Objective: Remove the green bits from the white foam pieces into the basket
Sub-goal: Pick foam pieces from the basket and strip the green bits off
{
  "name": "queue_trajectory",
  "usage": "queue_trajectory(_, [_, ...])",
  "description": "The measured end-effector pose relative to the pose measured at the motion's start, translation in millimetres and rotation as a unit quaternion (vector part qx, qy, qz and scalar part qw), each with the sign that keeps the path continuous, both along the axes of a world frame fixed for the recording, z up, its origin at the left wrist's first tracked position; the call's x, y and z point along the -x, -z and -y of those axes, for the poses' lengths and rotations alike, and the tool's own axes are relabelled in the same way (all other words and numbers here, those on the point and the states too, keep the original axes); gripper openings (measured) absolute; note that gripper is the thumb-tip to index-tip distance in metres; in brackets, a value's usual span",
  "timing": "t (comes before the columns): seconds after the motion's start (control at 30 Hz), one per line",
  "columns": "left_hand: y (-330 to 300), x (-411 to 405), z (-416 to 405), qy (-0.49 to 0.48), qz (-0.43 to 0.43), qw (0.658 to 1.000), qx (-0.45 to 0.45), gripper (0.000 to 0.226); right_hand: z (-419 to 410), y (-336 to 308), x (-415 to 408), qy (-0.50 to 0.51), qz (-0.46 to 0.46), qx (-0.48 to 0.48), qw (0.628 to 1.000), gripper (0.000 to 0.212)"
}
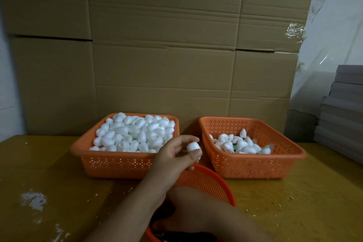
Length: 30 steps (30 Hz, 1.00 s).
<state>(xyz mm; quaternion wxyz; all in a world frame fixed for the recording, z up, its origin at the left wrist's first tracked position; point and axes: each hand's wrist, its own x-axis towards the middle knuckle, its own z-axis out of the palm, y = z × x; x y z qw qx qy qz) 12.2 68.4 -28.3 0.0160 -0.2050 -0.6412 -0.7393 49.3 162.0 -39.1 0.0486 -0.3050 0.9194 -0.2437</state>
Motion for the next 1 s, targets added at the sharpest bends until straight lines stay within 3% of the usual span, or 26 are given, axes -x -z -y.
queue_trajectory(0.4, [-3.2, -1.7, -3.8, -0.029, -0.02, 0.999, -0.015, 0.023, -1.1, -4.1, -1.5, -0.001, 0.005, 0.003, 1.0, 0.04])
queue_trajectory(0.6, [-2.5, -0.3, -0.1, -0.068, 0.003, 0.998, 0.011, 0.06, -2.1, -4.3, -2.1, 0.0, 0.016, -0.002, 1.0, 0.04])
queue_trajectory(0.9, [-2.8, 3.1, 1.1, -0.036, 0.054, 0.997, -0.046, 0.019, -3.9, -7.3, -2.3, -0.007, -0.001, -0.019, 1.0, 0.028])
queue_trajectory(1.0, [-3.5, 2.6, 2.6, -0.007, 0.059, 0.997, -0.058, 0.018, -4.6, -5.1, -0.2, -0.01, -0.009, -0.032, 0.999, 0.025])
